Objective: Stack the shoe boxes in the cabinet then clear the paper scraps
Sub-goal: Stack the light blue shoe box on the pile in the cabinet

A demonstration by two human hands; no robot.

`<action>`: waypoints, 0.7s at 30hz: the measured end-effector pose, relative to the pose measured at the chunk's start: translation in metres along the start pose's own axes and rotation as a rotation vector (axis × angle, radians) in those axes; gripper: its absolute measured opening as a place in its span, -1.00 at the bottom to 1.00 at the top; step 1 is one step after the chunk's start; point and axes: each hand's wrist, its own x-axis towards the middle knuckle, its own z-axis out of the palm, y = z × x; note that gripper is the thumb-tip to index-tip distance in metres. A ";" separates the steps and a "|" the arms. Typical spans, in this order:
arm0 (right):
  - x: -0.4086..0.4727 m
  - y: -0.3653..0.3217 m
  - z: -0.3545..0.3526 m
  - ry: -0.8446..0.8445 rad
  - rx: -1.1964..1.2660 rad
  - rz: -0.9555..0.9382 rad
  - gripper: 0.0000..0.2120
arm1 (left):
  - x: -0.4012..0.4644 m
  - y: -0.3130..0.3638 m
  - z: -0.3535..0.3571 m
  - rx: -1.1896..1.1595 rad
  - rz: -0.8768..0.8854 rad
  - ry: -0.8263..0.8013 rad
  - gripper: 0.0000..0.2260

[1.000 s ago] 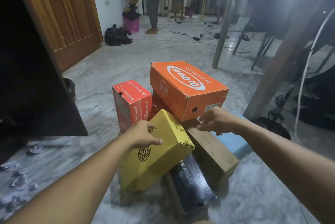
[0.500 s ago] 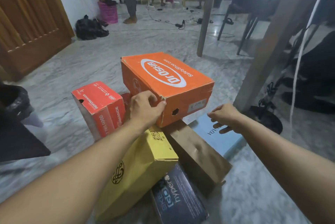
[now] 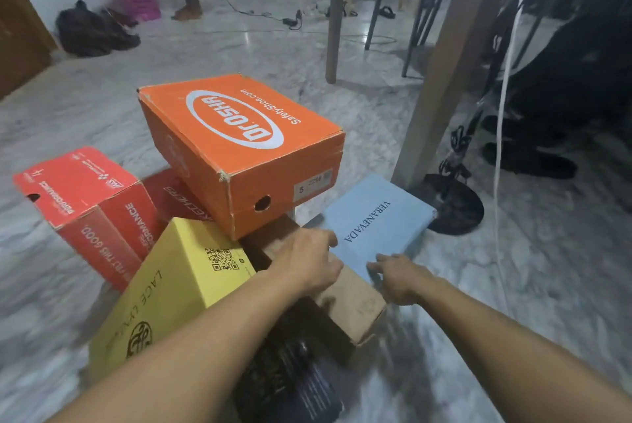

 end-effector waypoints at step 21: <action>-0.041 0.107 0.025 0.290 0.360 0.426 -0.29 | 0.014 0.040 0.088 0.571 0.037 -0.383 -0.61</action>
